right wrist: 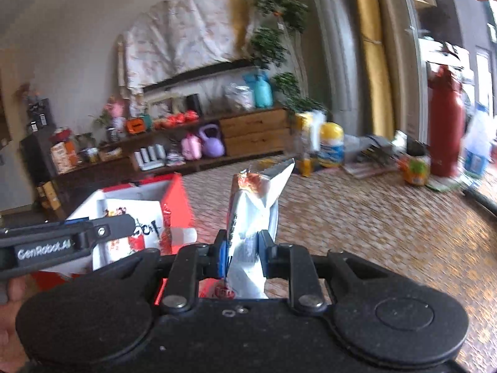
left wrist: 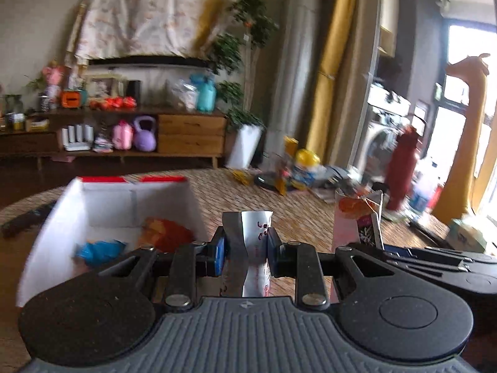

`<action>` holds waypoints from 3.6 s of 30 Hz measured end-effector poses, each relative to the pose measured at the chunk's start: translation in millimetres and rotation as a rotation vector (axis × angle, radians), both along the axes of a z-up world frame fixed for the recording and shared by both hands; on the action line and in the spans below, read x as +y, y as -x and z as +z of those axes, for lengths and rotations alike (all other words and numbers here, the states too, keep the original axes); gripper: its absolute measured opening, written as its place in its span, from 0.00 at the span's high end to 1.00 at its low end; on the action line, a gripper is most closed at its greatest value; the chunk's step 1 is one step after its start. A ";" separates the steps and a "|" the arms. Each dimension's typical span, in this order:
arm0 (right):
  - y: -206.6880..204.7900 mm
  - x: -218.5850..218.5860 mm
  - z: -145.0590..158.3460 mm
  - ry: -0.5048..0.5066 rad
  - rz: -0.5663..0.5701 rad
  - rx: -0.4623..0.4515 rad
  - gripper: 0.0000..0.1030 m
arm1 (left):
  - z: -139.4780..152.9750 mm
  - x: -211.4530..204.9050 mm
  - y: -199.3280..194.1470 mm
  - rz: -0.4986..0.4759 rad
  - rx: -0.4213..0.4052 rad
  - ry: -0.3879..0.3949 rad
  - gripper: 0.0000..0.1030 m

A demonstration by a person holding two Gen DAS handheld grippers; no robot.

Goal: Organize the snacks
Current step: 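Carry the pouch and foil packet over the open white box, then open both tools to drop the pouch and foil packet into the box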

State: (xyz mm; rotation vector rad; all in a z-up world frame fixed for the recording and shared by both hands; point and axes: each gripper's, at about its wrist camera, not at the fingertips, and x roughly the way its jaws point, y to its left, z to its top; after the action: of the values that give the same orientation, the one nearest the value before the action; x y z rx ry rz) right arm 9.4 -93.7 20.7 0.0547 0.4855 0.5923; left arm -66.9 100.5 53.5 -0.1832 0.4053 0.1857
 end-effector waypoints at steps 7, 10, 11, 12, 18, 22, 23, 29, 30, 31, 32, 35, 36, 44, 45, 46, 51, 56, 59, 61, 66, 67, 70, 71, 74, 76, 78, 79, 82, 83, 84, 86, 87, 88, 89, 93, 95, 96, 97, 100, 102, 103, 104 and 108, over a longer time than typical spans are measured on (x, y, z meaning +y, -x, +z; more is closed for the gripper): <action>7.6 47.5 19.7 -0.008 0.119 -0.044 0.81 | 11.0 44.2 19.1 0.130 -0.023 -0.016 0.75; 9.9 67.6 26.4 -0.011 0.163 -0.061 0.81 | 13.7 62.5 25.0 0.185 -0.025 -0.025 0.75; 11.0 73.0 27.7 -0.013 0.176 -0.064 0.81 | 14.4 68.3 26.6 0.203 -0.027 -0.027 0.75; 11.1 79.0 29.5 -0.014 0.187 -0.067 0.81 | 14.7 73.7 27.8 0.215 -0.026 -0.031 0.75; 11.5 114.0 34.8 -0.009 0.242 -0.082 0.81 | 13.5 95.9 30.5 0.266 -0.017 -0.044 0.75; 2.9 133.3 31.8 0.004 0.260 -0.075 0.81 | 6.8 106.6 26.9 0.284 0.001 -0.043 0.75; 2.5 135.3 29.6 0.008 0.262 -0.072 0.81 | 4.7 108.3 26.4 0.285 0.005 -0.040 0.75; -4.1 153.3 18.8 0.038 0.277 -0.043 0.81 | -7.7 119.8 16.0 0.286 0.037 -0.029 0.75; -5.7 155.8 17.0 0.044 0.279 -0.039 0.81 | -9.4 120.5 14.4 0.284 0.040 -0.029 0.75; -7.3 157.9 16.0 0.048 0.282 -0.034 0.81 | -11.2 121.6 13.0 0.283 0.045 -0.029 0.75; -10.0 159.9 14.4 0.052 0.285 -0.029 0.81 | -13.3 124.0 11.0 0.284 0.051 -0.028 0.75; -13.1 166.9 7.4 0.069 0.289 -0.013 0.81 | -19.3 128.8 5.7 0.287 0.068 -0.025 0.75; -14.4 169.2 4.4 0.075 0.289 -0.003 0.81 | -21.1 130.0 4.5 0.288 0.072 -0.024 0.75; -21.1 178.0 -11.8 0.107 0.294 0.050 0.81 | -33.9 135.7 -5.4 0.286 0.111 -0.022 0.75; -20.9 179.1 -13.3 0.110 0.294 0.053 0.81 | -35.5 135.7 -6.5 0.285 0.117 -0.020 0.75; -21.0 179.9 -14.7 0.114 0.295 0.058 0.81 | -37.7 136.2 -7.5 0.285 0.123 -0.020 0.75; -22.3 182.3 -19.5 0.135 0.293 0.073 0.81 | -41.6 137.1 -11.7 0.282 0.136 -0.019 0.75; -21.5 181.3 -23.3 0.138 0.289 0.079 0.80 | -44.5 137.1 -14.4 0.281 0.140 -0.022 0.75; -22.0 181.2 -22.6 0.139 0.287 0.077 0.79 | -44.5 136.3 -15.5 0.282 0.142 -0.025 0.75; -21.7 180.0 -22.2 0.137 0.284 0.079 0.78 | -45.3 136.3 -15.8 0.281 0.143 -0.026 0.75; -20.2 173.9 -19.6 0.116 0.273 0.086 0.78 | -44.9 135.0 -16.2 0.282 0.145 -0.033 0.75; -19.6 172.1 -18.8 0.111 0.272 0.086 0.77 | -45.1 134.9 -16.1 0.284 0.147 -0.035 0.75; -18.4 167.9 -16.0 0.098 0.266 0.084 0.77 | -45.9 132.5 -16.3 0.270 0.153 -0.055 0.75; -18.1 167.3 -15.0 0.097 0.264 0.082 0.77 | -45.4 131.1 -16.1 0.271 0.156 -0.062 0.74; -16.8 163.6 -12.7 0.086 0.258 0.080 0.76 | -41.8 125.0 -15.4 0.268 0.155 -0.081 0.51; -16.3 160.4 -10.6 0.077 0.253 0.078 0.76 | -35.9 117.6 -10.9 0.262 0.113 -0.110 0.20; -15.9 158.2 -8.6 0.071 0.250 0.075 0.75 | -28.9 112.3 -3.6 0.262 0.055 -0.127 0.20; -15.5 156.6 -7.3 0.067 0.248 0.073 0.75 | -26.0 111.4 -2.6 0.256 0.047 -0.129 0.19; -14.3 152.0 -3.8 0.050 0.237 0.066 0.75 | -23.4 109.8 -4.1 0.249 0.070 -0.136 0.18; -14.1 150.3 -2.7 0.043 0.234 0.066 0.75 | -24.0 109.6 -5.6 0.250 0.084 -0.135 0.17; -13.7 148.9 -2.2 0.039 0.234 0.065 0.75 | -25.8 110.2 -6.4 0.255 0.099 -0.130 0.17; -12.4 146.1 -0.6 0.034 0.230 0.060 0.75 | -29.1 110.4 -8.1 0.271 0.132 -0.115 0.17; -12.0 144.3 0.0 0.030 0.228 0.059 0.75 | -30.4 110.4 -7.8 0.280 0.143 -0.109 0.16; -11.9 142.8 0.2 0.028 0.226 0.058 0.74 | -31.4 109.7 -7.1 0.281 0.147 -0.099 0.12; -10.2 142.4 -0.5 0.027 0.223 0.057 0.74 | -32.8 110.0 -5.8 0.276 0.150 -0.086 0.05; -10.1 137.5 -1.7 0.017 0.217 0.065 0.74 | -31.2 102.9 1.4 0.284 0.123 -0.101 0.01; -10.0 136.2 -1.8 0.012 0.217 0.067 0.73 | -30.2 96.3 5.6 0.298 0.101 -0.154 0.01; -10.2 136.0 -1.8 0.010 0.217 0.068 0.73 | -29.5 93.5 5.3 0.298 0.103 -0.179 0.01; -10.2 135.8 -1.9 0.010 0.219 0.069 0.73 | -29.1 91.2 4.8 0.295 0.108 -0.197 0.01; -10.2 134.3 -3.0 0.010 0.217 0.071 0.72 | -28.0 90.3 7.2 0.261 0.116 -0.212 0.01; -10.9 134.2 -3.8 0.008 0.217 0.081 0.70 | -27.5 93.4 14.0 0.252 0.083 -0.165 0.01; -11.4 134.2 -3.7 0.007 0.215 0.084 0.66 | -26.3 96.9 17.0 0.261 0.066 -0.130 0.01; -10.1 133.3 -3.6 0.005 0.213 0.083 0.64 | -25.8 98.1 19.2 0.274 0.068 -0.110 0.01; -8.2 129.1 -0.5 -0.008 0.211 0.078 0.47 | -20.0 92.6 24.6 0.308 0.078 -0.148 0.01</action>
State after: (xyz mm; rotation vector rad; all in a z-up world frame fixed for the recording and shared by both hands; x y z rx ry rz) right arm 17.6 35.4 20.1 0.0348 0.5691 0.8010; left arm -91.5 193.0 33.6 -0.0919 0.4384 0.5256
